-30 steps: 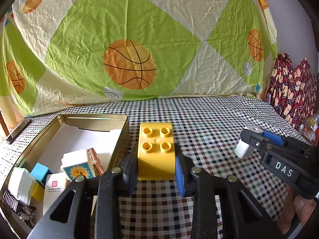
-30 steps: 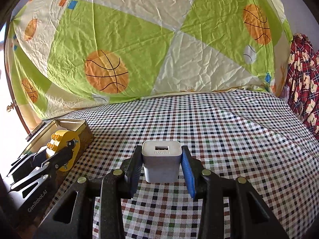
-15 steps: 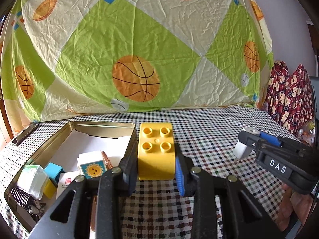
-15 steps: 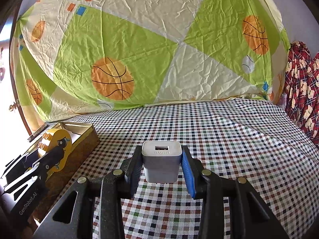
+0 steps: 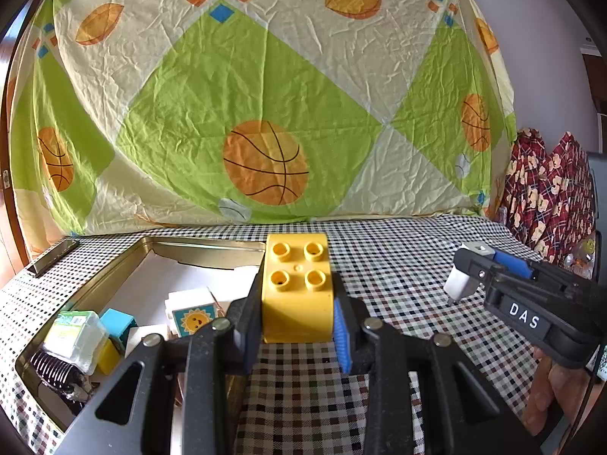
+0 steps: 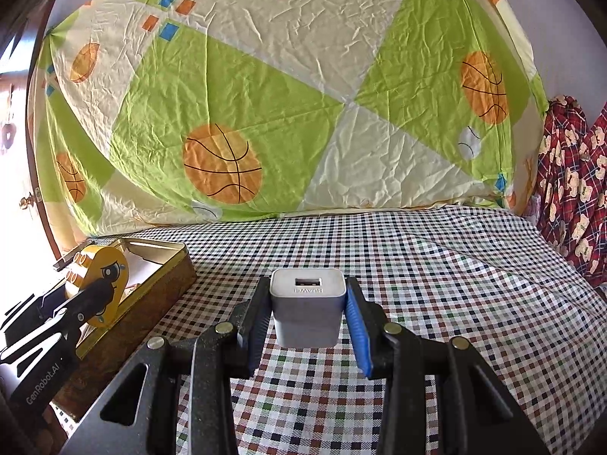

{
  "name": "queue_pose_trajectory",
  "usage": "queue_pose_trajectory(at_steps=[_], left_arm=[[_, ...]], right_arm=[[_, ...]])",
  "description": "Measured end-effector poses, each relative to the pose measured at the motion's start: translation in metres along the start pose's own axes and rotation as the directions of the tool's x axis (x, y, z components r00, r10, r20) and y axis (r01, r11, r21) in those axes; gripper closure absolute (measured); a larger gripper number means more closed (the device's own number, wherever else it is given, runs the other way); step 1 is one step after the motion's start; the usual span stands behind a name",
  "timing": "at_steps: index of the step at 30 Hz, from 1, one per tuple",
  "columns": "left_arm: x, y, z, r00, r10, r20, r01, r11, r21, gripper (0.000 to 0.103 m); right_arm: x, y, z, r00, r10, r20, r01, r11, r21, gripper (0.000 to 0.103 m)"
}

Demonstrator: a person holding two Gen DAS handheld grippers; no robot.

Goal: Organize rigid objects
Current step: 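Lift and carry the yellow brick and white charger toward the gold tin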

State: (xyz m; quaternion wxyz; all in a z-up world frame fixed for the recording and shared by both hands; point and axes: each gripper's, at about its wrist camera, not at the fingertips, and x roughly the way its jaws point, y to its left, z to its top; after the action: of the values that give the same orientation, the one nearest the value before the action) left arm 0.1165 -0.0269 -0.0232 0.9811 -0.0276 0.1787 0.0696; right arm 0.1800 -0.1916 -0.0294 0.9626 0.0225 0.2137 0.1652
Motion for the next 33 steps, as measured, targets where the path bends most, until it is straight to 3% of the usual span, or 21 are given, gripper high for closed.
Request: queue_pose_trajectory(at_steps=[33], left_arm=[[-0.039,0.013,-0.008,0.998,-0.028,0.062,0.028,1.000,-0.007,0.072]], right_arm=[[-0.033,0.012,-0.012,0.999,0.011,0.037,-0.010,1.000,-0.010,0.063]])
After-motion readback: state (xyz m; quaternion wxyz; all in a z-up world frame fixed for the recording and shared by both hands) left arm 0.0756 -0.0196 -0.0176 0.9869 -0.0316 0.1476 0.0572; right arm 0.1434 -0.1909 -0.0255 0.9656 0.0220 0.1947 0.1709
